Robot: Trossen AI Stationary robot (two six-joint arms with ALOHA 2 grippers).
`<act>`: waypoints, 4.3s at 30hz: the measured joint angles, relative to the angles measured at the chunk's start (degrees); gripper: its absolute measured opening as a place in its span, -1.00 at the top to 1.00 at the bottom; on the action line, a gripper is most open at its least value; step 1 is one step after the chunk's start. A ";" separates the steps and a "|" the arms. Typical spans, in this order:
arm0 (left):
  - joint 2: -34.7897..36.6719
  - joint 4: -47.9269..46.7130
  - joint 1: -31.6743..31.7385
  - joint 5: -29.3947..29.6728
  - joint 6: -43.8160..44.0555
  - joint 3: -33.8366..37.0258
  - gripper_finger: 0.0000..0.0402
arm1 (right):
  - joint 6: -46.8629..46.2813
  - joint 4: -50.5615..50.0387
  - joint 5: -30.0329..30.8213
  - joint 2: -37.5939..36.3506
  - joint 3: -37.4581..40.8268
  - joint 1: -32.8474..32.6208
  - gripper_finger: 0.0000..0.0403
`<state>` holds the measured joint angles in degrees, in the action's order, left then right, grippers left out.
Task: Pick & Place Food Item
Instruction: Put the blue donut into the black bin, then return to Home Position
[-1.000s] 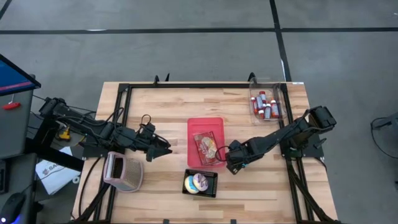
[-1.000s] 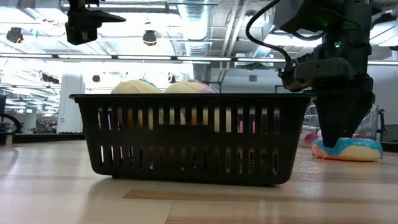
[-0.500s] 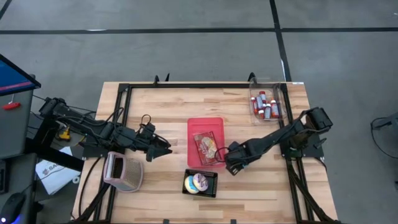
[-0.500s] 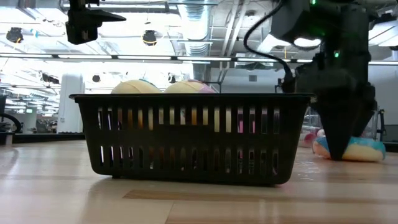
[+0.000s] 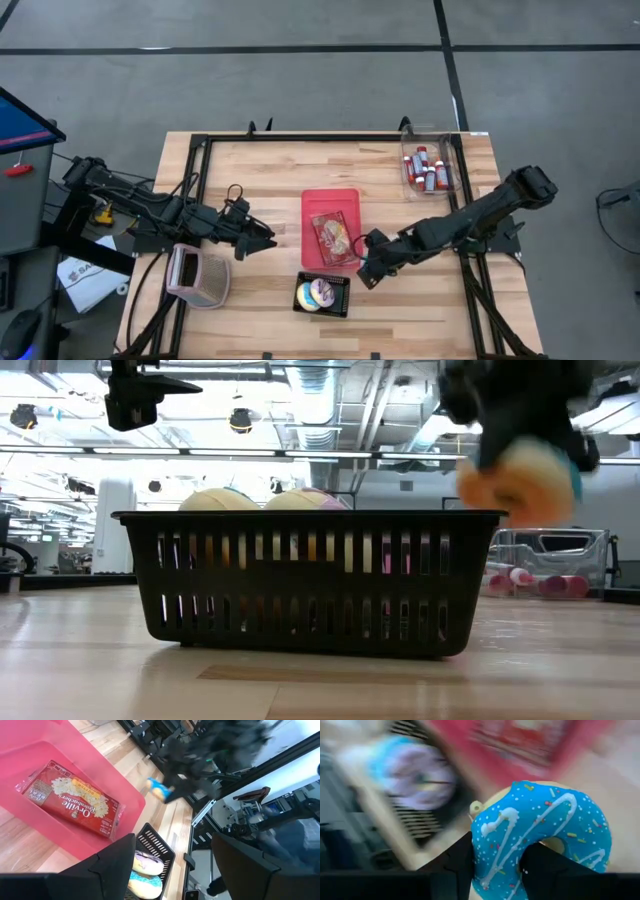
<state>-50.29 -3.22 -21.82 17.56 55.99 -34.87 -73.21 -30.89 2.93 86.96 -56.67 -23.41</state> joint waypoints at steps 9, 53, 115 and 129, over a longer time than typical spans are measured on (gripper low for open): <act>0.01 0.03 0.00 -0.15 -0.38 0.00 -0.30 | -0.03 0.24 4.12 5.99 -15.72 -4.87 0.25; -0.01 1.20 -3.41 -1.57 0.35 -0.02 -0.30 | -1.63 9.05 -1.58 20.31 -21.35 -3.15 -0.17; 1.84 -3.77 -3.20 1.25 -6.28 0.02 -0.30 | -9.04 -38.06 14.65 6.44 -21.35 -5.23 -0.17; 17.99 -5.31 -0.02 12.13 -33.98 0.86 -0.30 | -38.96 -27.64 30.81 -9.30 -1.21 -20.69 -0.17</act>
<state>-32.30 -8.54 -21.85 29.69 22.01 -34.02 -112.17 -58.52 33.74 77.65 -57.88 -44.10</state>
